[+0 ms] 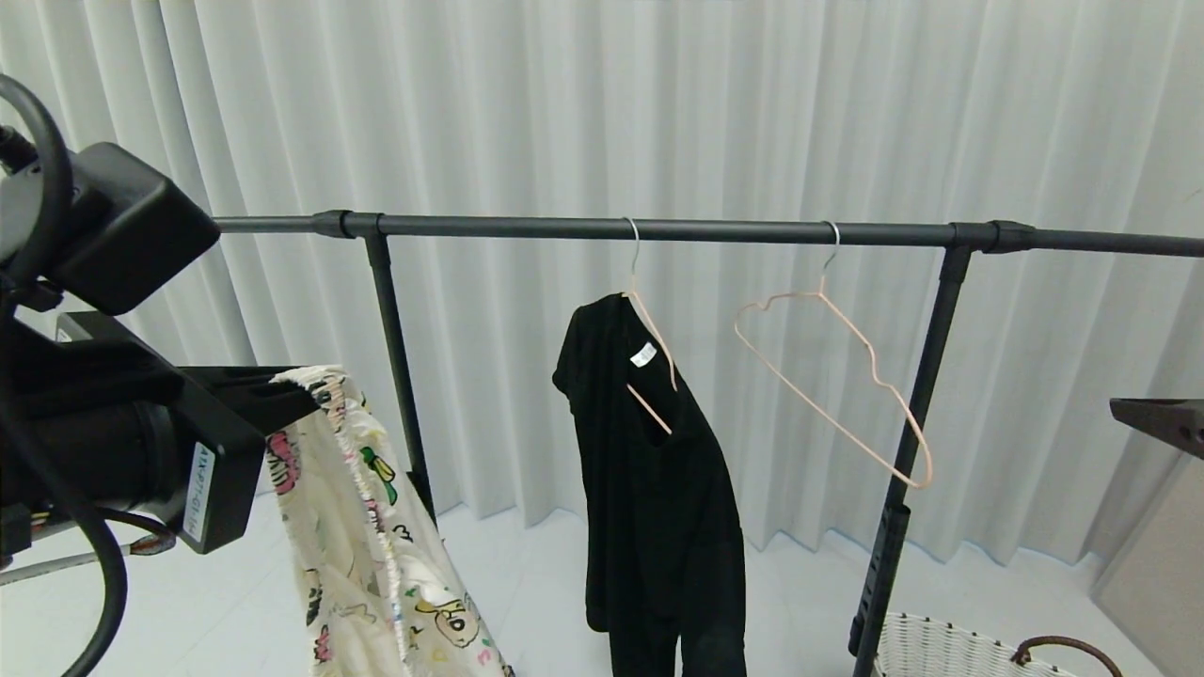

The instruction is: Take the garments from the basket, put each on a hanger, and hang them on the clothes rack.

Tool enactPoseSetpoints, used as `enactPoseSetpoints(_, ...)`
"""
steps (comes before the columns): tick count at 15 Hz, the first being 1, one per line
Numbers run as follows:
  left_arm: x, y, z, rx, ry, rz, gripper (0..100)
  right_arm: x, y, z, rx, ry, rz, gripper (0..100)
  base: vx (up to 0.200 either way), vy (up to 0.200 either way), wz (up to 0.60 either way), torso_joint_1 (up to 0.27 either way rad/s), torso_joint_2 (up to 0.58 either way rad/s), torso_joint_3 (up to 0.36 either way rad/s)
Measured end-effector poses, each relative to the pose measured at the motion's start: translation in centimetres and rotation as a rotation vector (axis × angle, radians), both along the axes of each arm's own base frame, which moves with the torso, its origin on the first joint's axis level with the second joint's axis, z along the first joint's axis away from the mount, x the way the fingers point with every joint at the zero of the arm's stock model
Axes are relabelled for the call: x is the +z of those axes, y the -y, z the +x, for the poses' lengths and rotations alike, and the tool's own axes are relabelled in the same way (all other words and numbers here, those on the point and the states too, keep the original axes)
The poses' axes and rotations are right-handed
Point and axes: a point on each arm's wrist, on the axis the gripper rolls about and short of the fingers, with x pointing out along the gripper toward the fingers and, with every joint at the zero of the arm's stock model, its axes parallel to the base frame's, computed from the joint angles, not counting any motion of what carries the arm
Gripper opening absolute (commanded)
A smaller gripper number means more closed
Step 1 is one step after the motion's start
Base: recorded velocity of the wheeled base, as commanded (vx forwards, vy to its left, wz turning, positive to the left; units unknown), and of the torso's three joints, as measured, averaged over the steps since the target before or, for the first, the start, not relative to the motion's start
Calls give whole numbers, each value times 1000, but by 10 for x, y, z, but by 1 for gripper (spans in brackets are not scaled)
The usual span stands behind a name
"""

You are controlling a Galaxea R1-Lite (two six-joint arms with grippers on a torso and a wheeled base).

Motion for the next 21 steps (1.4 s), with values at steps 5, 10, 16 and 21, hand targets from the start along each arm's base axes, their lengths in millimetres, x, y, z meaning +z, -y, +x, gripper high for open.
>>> enactPoseSetpoints(5, -2, 0, 1, 1, -7, 5, 0, 3, -5, 4, 108, 54, 99, 100, 0, 0, 0, 176, -399, -216)
enactPoseSetpoints(10, -2, 0, 1, 1, -6, 5, 0, 2, -6, 6, 231, 46, 175, 100, 0, 0, 0, 14, -26, -16)
enactPoseSetpoints(16, -2, 0, 1, 2, -5, 1, 0, -7, -11, 30, 197, -23, 157, 100, 200, 0, 0, 4, -2, 2)
enactPoseSetpoints(21, -5, 1, 0, -3, -15, 7, 0, -27, -25, 57, 157, -133, 184, 100, 120, 0, 0, 6, 2, 2)
